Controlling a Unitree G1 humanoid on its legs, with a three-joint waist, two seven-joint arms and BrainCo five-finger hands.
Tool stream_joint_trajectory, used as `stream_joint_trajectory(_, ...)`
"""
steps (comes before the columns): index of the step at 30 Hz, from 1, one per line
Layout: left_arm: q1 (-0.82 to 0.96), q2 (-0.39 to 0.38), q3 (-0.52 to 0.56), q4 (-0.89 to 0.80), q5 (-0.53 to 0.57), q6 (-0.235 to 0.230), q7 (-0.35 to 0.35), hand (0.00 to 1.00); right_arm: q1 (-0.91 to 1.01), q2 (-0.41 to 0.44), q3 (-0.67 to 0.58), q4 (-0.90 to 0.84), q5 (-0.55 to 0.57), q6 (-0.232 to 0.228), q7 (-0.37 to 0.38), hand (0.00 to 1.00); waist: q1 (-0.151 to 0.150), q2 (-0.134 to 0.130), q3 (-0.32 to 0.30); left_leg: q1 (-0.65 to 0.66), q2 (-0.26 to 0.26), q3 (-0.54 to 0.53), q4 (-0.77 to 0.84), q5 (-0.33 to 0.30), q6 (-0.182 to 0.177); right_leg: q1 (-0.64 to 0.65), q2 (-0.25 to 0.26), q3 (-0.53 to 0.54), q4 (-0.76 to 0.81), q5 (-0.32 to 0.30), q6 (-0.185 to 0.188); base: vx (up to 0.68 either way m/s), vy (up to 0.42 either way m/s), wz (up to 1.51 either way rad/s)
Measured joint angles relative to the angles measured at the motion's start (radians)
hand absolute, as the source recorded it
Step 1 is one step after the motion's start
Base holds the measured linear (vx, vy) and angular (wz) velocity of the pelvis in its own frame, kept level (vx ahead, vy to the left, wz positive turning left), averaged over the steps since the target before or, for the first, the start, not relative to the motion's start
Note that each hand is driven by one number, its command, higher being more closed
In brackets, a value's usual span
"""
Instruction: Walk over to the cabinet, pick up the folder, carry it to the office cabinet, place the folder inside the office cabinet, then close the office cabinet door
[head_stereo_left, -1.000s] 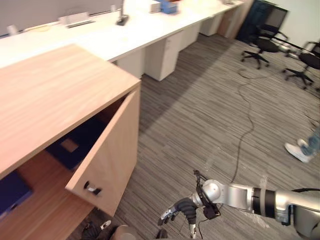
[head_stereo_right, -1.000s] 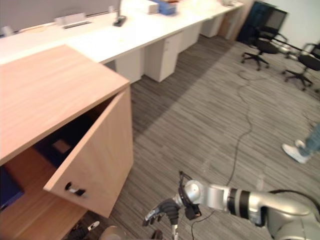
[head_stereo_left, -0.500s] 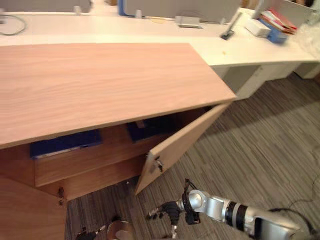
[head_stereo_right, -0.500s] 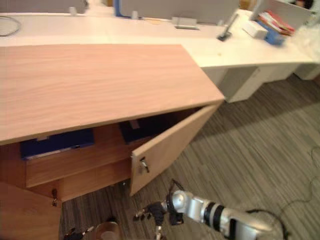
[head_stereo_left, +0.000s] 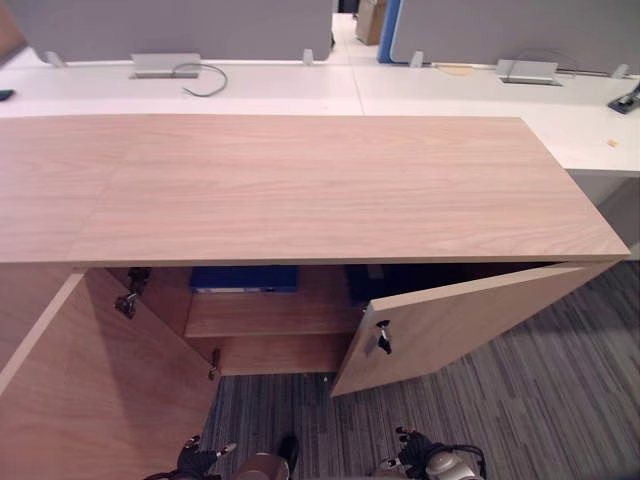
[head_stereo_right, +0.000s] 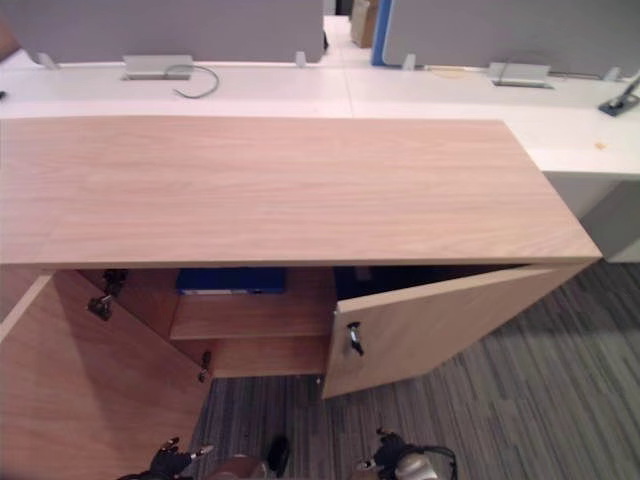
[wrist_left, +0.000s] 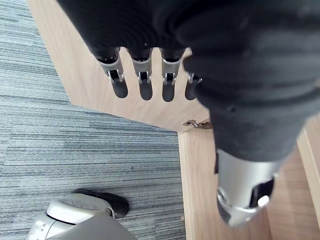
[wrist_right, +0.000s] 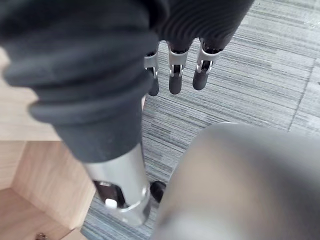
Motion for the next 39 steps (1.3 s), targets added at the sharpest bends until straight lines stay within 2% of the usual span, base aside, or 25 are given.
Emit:
stream_joint_trajectory(3, 0.009, -0.013, 0.023, 0.018, -0.007, 0.0, 0.007, 0.0, 0.016, 0.016, -0.035, -0.005, 0.053, -0.006, -0.014, 0.0, -0.014, 0.02, -0.011, 0.012, 0.06, -0.022, -0.049, 0.021, -0.032, 0.004, 0.057, -0.021, -0.032, 0.014, -0.025, 0.0, -0.252, 0.11)
stream_joint_trajectory(6, 0.018, -0.012, 0.03, 0.018, -0.029, 0.0, 0.009, 0.0, 0.024, 0.023, -0.045, -0.015, 0.056, -0.009, -0.033, 0.0, -0.026, 0.017, -0.013, 0.019, 0.119, -0.072, -0.062, 0.027, -0.072, 0.049, 0.122, -0.071, -0.069, 0.03, -0.051, 0.0, -0.247, 0.32)
stream_joint_trajectory(10, 0.019, -0.013, 0.042, 0.016, -0.076, 0.0, 0.009, 0.0, 0.029, 0.022, -0.109, -0.002, 0.097, -0.009, -0.043, 0.0, -0.029, 0.019, -0.006, -0.042, 0.13, -0.093, 0.033, 0.008, -0.1, 0.066, 0.15, -0.129, -0.065, 0.034, -0.058, -0.03, -0.13, 0.46)
stream_joint_trajectory(12, 0.019, -0.013, 0.04, 0.015, -0.085, 0.0, 0.009, 0.0, 0.03, 0.023, -0.163, 0.0, 0.111, -0.009, -0.047, 0.0, -0.029, 0.025, 0.002, -0.09, 0.138, 0.037, 0.082, 0.01, -0.085, 0.066, 0.152, -0.158, -0.054, 0.034, -0.069, -0.1, -0.02, 0.38)
stream_joint_trajectory(13, 0.021, -0.019, 0.038, 0.015, -0.085, -0.001, 0.009, 0.0, 0.035, 0.025, -0.208, 0.0, 0.113, -0.007, -0.055, 0.0, -0.025, 0.031, 0.009, -0.104, 0.159, 0.142, 0.083, 0.006, -0.047, 0.062, 0.151, -0.176, -0.044, 0.03, -0.087, -0.12, 0.018, 0.27)
stream_joint_trajectory(14, 0.024, -0.019, 0.038, 0.015, -0.085, -0.001, 0.008, 0.0, 0.038, 0.028, -0.231, -0.001, 0.113, -0.006, -0.057, 0.0, -0.024, 0.035, 0.014, -0.103, 0.166, 0.186, 0.077, -0.008, -0.037, 0.06, 0.146, -0.18, -0.044, 0.028, -0.091, -0.16, 0.03, 0.38)
stream_joint_trajectory(15, 0.026, -0.015, 0.038, 0.015, -0.084, 0.0, 0.007, 0.0, 0.048, 0.031, -0.267, -0.004, 0.117, -0.006, -0.062, 0.0, -0.031, 0.014, 0.015, -0.086, 0.159, 0.241, 0.055, -0.018, -0.022, 0.056, 0.117, -0.204, -0.059, 0.023, -0.1, -0.11, 0.069, 0.55)
stream_joint_trajectory(16, 0.024, -0.011, 0.039, 0.013, -0.085, -0.001, 0.007, 0.0, 0.061, 0.027, -0.294, -0.002, 0.124, -0.005, -0.066, 0.0, -0.041, 0.011, 0.021, -0.121, 0.165, 0.353, 0.186, -0.053, 0.007, 0.057, 0.085, -0.232, -0.053, 0.019, -0.098, -0.09, 0.122, 0.69)
stream_joint_trajectory(17, 0.032, -0.02, 0.039, 0.013, -0.085, -0.003, 0.007, 0.0, 0.079, 0.023, -0.321, -0.002, 0.132, -0.004, -0.071, 0.0, -0.045, 0.021, 0.019, -0.118, 0.171, 0.407, 0.27, -0.082, 0.007, 0.061, 0.071, -0.247, -0.042, 0.014, -0.088, -0.03, 0.114, 0.6)
stream_joint_trajectory(18, 0.046, -0.027, 0.039, 0.013, -0.085, -0.005, 0.007, 0.0, 0.092, 0.018, -0.327, -0.004, 0.132, -0.004, -0.075, 0.0, -0.049, 0.033, 0.012, -0.108, 0.175, 0.422, 0.265, -0.115, 0.003, 0.061, 0.07, -0.258, -0.037, 0.01, -0.081, 0.03, 0.171, 0.63)
stream_joint_trajectory(19, 0.051, -0.027, 0.041, 0.017, -0.084, -0.006, 0.004, 0.0, 0.109, 0.017, -0.357, -0.008, 0.14, -0.003, -0.077, 0.0, -0.057, 0.043, 0.009, -0.091, 0.148, 0.404, 0.197, -0.113, 0.032, 0.058, 0.063, -0.277, -0.025, 0.001, -0.063, 0.04, 0.151, 0.73)
stream_joint_trajectory(20, 0.059, -0.017, 0.039, 0.012, -0.078, -0.007, 0.002, 0.0, 0.129, 0.035, -0.386, -0.012, 0.161, -0.001, -0.081, 0.0, -0.062, 0.023, 0.0, -0.053, 0.095, 0.383, 0.065, -0.043, 0.045, 0.05, 0.042, -0.28, -0.043, 0.004, -0.064, 0.05, 0.165, 0.81)
stream_joint_trajectory(21, 0.059, -0.012, 0.035, 0.014, -0.07, -0.007, 0.001, 0.0, 0.138, 0.041, -0.394, -0.012, 0.171, -0.001, -0.082, 0.0, -0.065, 0.016, -0.007, -0.037, 0.07, 0.366, 0.003, -0.007, 0.054, 0.051, 0.034, -0.282, -0.056, 0.006, -0.063, 0.06, 0.087, 0.84)
stream_joint_trajectory(23, 0.071, -0.012, 0.016, 0.014, -0.051, -0.007, 0.0, 0.0, 0.145, 0.041, -0.399, -0.012, 0.172, -0.001, -0.084, 0.0, -0.073, 0.024, -0.007, 0.043, 0.02, 0.314, -0.209, 0.105, 0.063, 0.06, 0.013, -0.314, -0.073, 0.013, -0.048, 0.07, 0.098, 0.77)
stream_joint_trajectory(25, 0.074, -0.007, 0.014, 0.015, -0.034, -0.007, -0.004, 0.0, 0.144, 0.043, -0.398, -0.012, 0.169, 0.001, -0.084, 0.0, -0.073, 0.017, -0.004, 0.044, 0.0, 0.28, -0.209, 0.109, 0.07, 0.083, 0.001, -0.343, -0.073, 0.019, -0.039, 0.05, 0.089, 0.55)
stream_joint_trajectory(27, 0.074, -0.004, -0.003, 0.016, -0.01, -0.007, -0.007, 0.0, 0.144, 0.045, -0.397, -0.012, 0.169, 0.001, -0.085, 0.0, -0.082, 0.023, -0.002, 0.055, -0.027, 0.218, -0.206, 0.111, 0.076, 0.113, -0.018, -0.37, -0.044, 0.019, -0.036, 0.04, 0.082, 0.81)
stream_joint_trajectory(29, 0.073, -0.008, -0.01, 0.014, -0.009, -0.009, -0.008, 0.0, 0.142, 0.039, -0.397, -0.016, 0.169, 0.001, -0.085, 0.0, -0.086, 0.034, -0.001, 0.057, -0.027, 0.172, -0.208, 0.111, 0.08, 0.1, -0.022, -0.351, 0.033, 0.019, -0.038, 0.01, 0.08, 0.96)
stream_joint_trajectory(30, 0.072, -0.008, -0.008, 0.015, -0.001, -0.011, -0.008, 0.0, 0.143, 0.04, -0.399, -0.034, 0.17, 0.0, -0.085, 0.0, -0.092, 0.043, 0.003, 0.057, -0.018, 0.103, -0.204, 0.114, 0.083, 0.037, -0.005, -0.202, 0.177, 0.003, -0.068, 0.0, 0.038, 1.04)
stream_joint_trajectory(31, 0.07, -0.008, -0.005, 0.015, 0.001, -0.011, -0.008, 0.0, 0.145, 0.043, -0.398, -0.044, 0.17, 0.0, -0.085, 0.0, -0.096, 0.043, 0.003, 0.057, -0.015, 0.081, -0.204, 0.112, 0.085, 0.02, 0.016, -0.114, 0.215, -0.01, -0.079, -0.01, 0.014, 1.1)
stream_joint_trajectory(32, 0.07, -0.009, -0.004, 0.015, 0.004, -0.011, -0.008, 0.0, 0.147, 0.045, -0.398, -0.052, 0.17, 0.001, -0.085, 0.0, -0.097, 0.043, 0.003, 0.057, -0.014, 0.058, -0.204, 0.112, 0.086, 0.009, 0.035, -0.035, 0.242, -0.02, -0.078, -0.04, -0.056, 1.14)
stream_joint_trajectory(33, 0.07, -0.014, 0.017, 0.015, 0.006, -0.012, -0.007, 0.0, 0.152, 0.049, -0.394, -0.061, 0.171, 0.002, -0.086, 0.0, -0.095, 0.042, 0.002, 0.055, -0.018, 0.006, -0.203, 0.113, 0.083, -0.007, 0.076, 0.099, 0.27, -0.046, -0.052, -0.06, -0.073, 1.11)
stream_joint_trajectory(35, 0.072, -0.024, 0.047, 0.015, 0.006, -0.012, -0.006, 0.0, 0.153, 0.05, -0.394, -0.061, 0.172, 0.002, -0.086, 0.0, -0.094, 0.042, 0.002, 0.053, -0.019, -0.007, -0.203, 0.113, 0.083, -0.008, 0.083, 0.129, 0.249, -0.051, -0.05, -0.07, -0.098, 0.85)
stream_joint_trajectory(37, 0.078, -0.034, 0.087, 0.013, 0.007, -0.012, -0.002, 0.0, 0.164, 0.053, -0.392, -0.06, 0.17, 0.003, -0.087, 0.0, -0.079, 0.029, -0.013, 0.044, -0.028, -0.009, -0.202, 0.113, 0.081, -0.008, 0.082, 0.124, 0.152, -0.043, -0.052, -0.09, -0.161, 0.56)
stream_joint_trajectory(39, 0.084, -0.039, 0.096, 0.012, 0.007, -0.012, 0.0, 0.0, 0.177, 0.053, -0.398, -0.06, 0.165, 0.009, -0.087, 0.0, -0.07, 0.025, -0.041, 0.027, -0.026, -0.024, -0.206, 0.12, 0.066, 0.005, 0.082, 0.102, 0.086, -0.052, -0.053, -0.06, -0.238, 0.24)
